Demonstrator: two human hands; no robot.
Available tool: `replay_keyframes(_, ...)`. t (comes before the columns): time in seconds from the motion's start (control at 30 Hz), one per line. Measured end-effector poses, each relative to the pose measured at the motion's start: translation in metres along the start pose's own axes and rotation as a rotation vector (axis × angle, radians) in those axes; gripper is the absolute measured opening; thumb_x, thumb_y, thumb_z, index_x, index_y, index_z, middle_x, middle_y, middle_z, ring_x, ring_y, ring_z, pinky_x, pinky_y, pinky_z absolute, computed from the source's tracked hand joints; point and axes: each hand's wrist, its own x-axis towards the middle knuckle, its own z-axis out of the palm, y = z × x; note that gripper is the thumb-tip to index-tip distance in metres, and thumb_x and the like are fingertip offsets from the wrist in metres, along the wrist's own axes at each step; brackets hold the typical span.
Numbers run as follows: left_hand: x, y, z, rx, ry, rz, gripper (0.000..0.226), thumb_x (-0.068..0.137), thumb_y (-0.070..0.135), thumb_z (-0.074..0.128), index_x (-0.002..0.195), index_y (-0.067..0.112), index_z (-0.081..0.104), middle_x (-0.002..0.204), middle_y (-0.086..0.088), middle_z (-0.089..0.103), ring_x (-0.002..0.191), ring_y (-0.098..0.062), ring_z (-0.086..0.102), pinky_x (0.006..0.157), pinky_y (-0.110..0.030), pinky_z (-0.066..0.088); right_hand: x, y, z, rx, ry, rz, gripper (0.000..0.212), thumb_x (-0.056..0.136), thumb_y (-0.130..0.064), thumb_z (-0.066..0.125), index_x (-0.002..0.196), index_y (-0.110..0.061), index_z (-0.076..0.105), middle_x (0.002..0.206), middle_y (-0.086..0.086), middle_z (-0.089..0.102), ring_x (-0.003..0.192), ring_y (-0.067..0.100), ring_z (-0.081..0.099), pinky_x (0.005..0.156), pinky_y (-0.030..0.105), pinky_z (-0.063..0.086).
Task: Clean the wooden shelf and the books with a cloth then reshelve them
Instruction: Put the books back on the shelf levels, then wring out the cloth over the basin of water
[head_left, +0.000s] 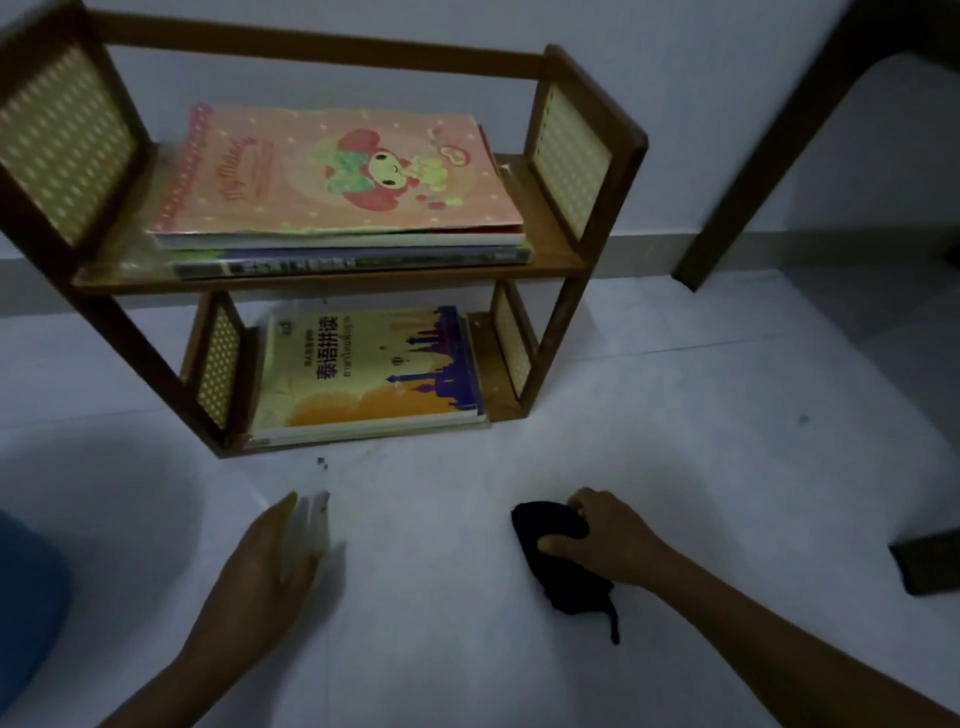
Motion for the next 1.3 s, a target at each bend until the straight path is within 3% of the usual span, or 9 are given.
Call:
replay_keyframes(0.23,0.0,-0.003,-0.018,-0.069,0.015,-0.092,0.051,0.092,0.019,0.059,0.14,0.009,0.045,0.139,-0.01,0.053,0.122,-0.028,0.054,0.103,-0.042,0.044,-0.013,-0.011,-0.021,-0.047,0.068,-0.045,0.044,0.08,-0.036,0.074,0.112,-0.019,0.05,0.102,0.002,0.058,0.086,0.014,0.056,0.06,0.019,0.045)
replay_keyframes(0.4,-0.008,-0.011,-0.025,-0.11,0.035,-0.118,0.044,0.092,0.016,0.058,0.136,0.012,0.05,0.133,-0.006,0.058,0.117,-0.021,0.056,0.102,-0.038,0.045,-0.009,-0.026,-0.023,0.298,0.039,-0.072,0.032,0.074,-0.026,0.082,0.098,-0.016,0.064,0.088,0.003,0.06,0.08,0.016,0.06,0.068,0.026,0.049)
replay_keyframes(0.57,-0.005,-0.002,-0.014,-0.16,-0.046,-0.059,0.037,0.092,0.015,0.058,0.129,0.016,0.055,0.126,-0.002,0.061,0.111,-0.016,0.058,0.095,-0.028,0.047,-0.001,-0.026,-0.012,0.515,-0.202,-0.038,0.077,0.052,-0.055,0.087,0.103,-0.005,0.057,0.097,0.012,0.064,0.088,0.026,0.064,0.07,0.033,0.051)
replay_keyframes(0.63,-0.005,0.006,-0.011,-0.181,-0.076,-0.035,0.03,0.093,0.016,0.057,0.121,0.026,0.055,0.117,0.003,0.063,0.106,-0.011,0.06,0.085,-0.011,0.044,0.001,-0.02,-0.009,0.657,-0.259,0.039,0.063,0.068,-0.045,0.082,0.108,-0.003,0.058,0.105,0.016,0.066,0.098,0.031,0.064,0.081,0.038,0.053)
replay_keyframes(0.73,-0.009,0.019,-0.008,-0.188,-0.148,-0.014,0.026,0.094,0.023,0.056,0.104,0.046,0.049,0.107,0.013,0.064,0.101,-0.002,0.061,0.075,0.002,0.04,0.0,-0.023,-0.003,0.696,-0.168,0.034,0.021,0.089,-0.023,0.065,0.095,-0.002,0.064,0.094,0.015,0.064,0.087,0.023,0.06,0.078,0.035,0.049)
replay_keyframes(0.87,-0.005,0.057,-0.015,-0.16,-0.286,0.088,0.023,0.095,0.031,0.054,0.118,0.033,0.054,0.114,0.011,0.064,0.101,0.004,0.058,0.082,-0.001,0.041,-0.014,-0.067,-0.02,0.398,-0.056,-0.172,0.018,0.092,-0.015,0.057,0.088,0.0,0.066,0.086,0.019,0.064,0.077,0.018,0.055,0.071,0.031,0.042)
replay_keyframes(1.03,-0.007,0.121,-0.046,-0.131,-0.347,0.304,0.071,0.088,0.031,0.065,0.148,0.03,0.027,0.144,0.021,0.033,0.13,0.005,0.032,0.106,-0.013,0.027,-0.056,-0.128,-0.048,0.326,-0.11,-0.382,0.015,0.096,-0.016,0.051,0.094,-0.012,0.065,0.086,0.009,0.063,0.074,0.02,0.058,0.07,0.03,0.043)
replay_keyframes(1.1,-0.008,0.146,-0.067,-0.138,-0.39,0.413,0.082,0.085,0.028,0.07,0.15,0.032,0.02,0.149,0.023,0.023,0.136,0.006,0.023,0.111,-0.014,0.022,-0.076,-0.151,-0.065,0.235,-0.141,-0.492,0.014,0.097,-0.018,0.049,0.095,-0.021,0.062,0.086,-0.004,0.06,0.074,0.006,0.056,0.069,0.022,0.041)
replay_keyframes(1.3,-0.018,0.185,-0.136,-0.256,-0.264,0.36,0.034,0.085,0.029,0.068,0.117,0.023,0.058,0.111,0.003,0.066,0.101,-0.008,0.062,0.09,-0.032,0.053,-0.123,-0.215,-0.114,0.385,-0.095,-0.626,0.012,0.097,-0.021,0.053,0.104,-0.018,0.062,0.102,0.002,0.067,0.089,0.016,0.066,0.074,0.029,0.055)
